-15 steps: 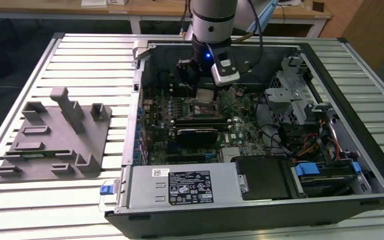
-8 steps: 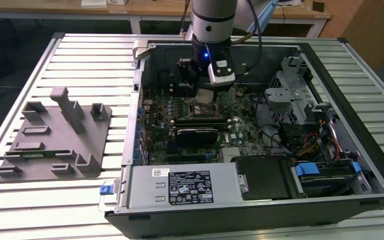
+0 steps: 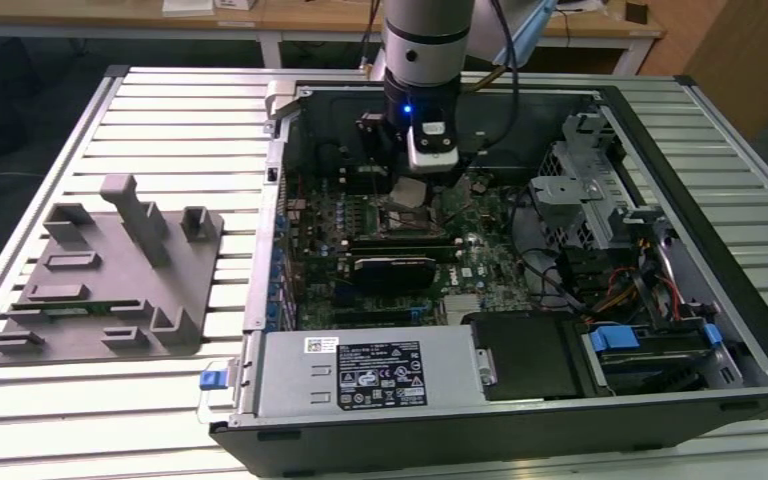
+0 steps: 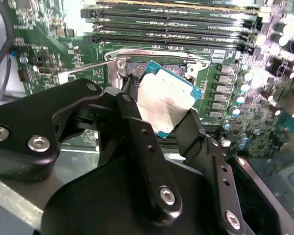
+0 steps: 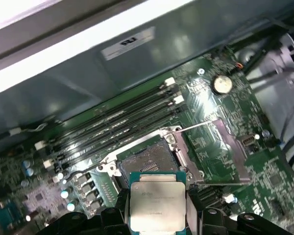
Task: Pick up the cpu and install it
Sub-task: 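Place the cpu into insertion slot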
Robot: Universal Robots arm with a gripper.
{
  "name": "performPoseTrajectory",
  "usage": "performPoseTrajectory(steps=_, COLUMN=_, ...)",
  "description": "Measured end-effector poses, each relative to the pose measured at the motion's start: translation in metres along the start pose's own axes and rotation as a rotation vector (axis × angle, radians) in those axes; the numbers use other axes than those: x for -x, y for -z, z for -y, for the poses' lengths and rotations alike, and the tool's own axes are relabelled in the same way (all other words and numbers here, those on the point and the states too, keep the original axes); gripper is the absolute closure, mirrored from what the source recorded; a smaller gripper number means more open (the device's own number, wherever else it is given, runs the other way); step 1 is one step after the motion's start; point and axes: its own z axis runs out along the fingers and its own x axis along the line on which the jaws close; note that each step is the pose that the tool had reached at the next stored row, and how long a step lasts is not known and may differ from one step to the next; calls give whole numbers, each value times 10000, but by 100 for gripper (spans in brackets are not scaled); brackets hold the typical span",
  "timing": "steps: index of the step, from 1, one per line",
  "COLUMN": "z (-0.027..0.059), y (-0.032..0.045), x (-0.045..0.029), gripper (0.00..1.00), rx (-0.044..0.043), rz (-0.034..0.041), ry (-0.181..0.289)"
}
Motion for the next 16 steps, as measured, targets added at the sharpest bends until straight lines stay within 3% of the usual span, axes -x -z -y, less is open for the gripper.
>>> performPoseTrajectory(steps=16, z=0, y=-3, x=0, gripper=46, rx=-51, rz=75, ry=-2651)
